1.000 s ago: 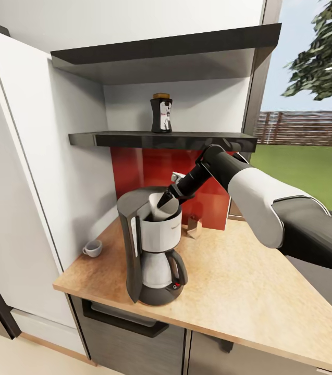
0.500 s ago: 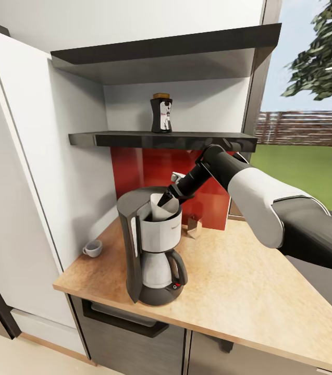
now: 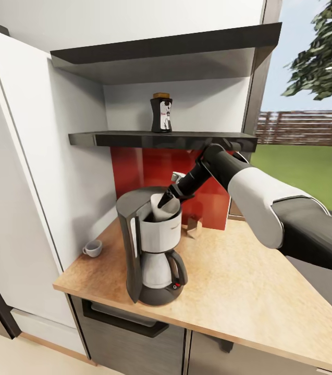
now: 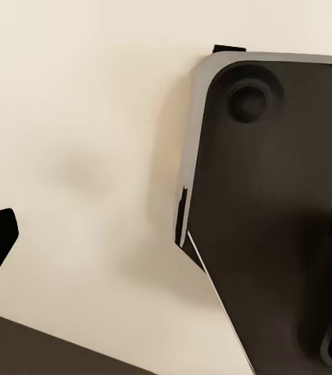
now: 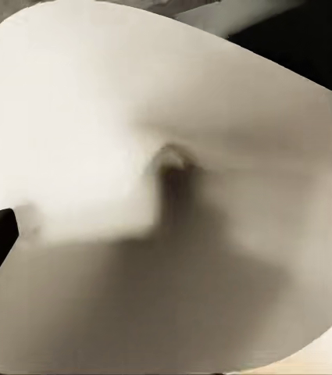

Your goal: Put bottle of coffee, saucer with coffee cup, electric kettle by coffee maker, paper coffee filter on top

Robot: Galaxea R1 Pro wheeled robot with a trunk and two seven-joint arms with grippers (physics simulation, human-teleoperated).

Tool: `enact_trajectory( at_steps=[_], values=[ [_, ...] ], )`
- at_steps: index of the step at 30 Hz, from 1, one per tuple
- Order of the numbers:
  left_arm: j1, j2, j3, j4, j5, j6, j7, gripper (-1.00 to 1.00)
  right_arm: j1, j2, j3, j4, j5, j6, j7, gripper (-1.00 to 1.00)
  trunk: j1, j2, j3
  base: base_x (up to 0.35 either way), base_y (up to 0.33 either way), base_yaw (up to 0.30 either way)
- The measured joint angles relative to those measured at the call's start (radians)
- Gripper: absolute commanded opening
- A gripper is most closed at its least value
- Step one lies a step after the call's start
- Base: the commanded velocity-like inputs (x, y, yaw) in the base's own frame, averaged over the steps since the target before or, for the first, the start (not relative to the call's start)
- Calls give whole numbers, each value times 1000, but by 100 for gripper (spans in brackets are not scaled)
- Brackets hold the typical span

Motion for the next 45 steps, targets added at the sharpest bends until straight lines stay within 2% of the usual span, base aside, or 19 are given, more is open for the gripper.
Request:
enact_trajectory(
  at_steps=[7, 22, 34, 39, 45],
  values=[
    [0, 0, 1, -1, 0, 0, 0, 100, 0, 0, 4, -84, -6, 0, 0, 100, 0, 0, 0, 0, 0, 0],
    [0, 1, 1, -2, 0, 1, 0, 100, -1, 0, 5, -126, -5, 0, 1, 100, 0, 0, 0, 0, 0, 0],
    [0, 6, -1, -7, -3, -1, 0, 100, -1, 0, 5, -200, -3, 0, -1, 100, 0, 0, 0, 0, 0, 0],
    [0, 8, -2, -12, -9, -2, -1, 100, -1, 0, 6, -249, 19, 0, 0, 100, 0, 0, 0, 0, 0, 0],
    [-5, 10, -7, -19, -13, -4, -1, 100, -1, 0, 6, -276, 88, 0, -1, 100, 0, 0, 0, -4, 0, 0]
  ],
)
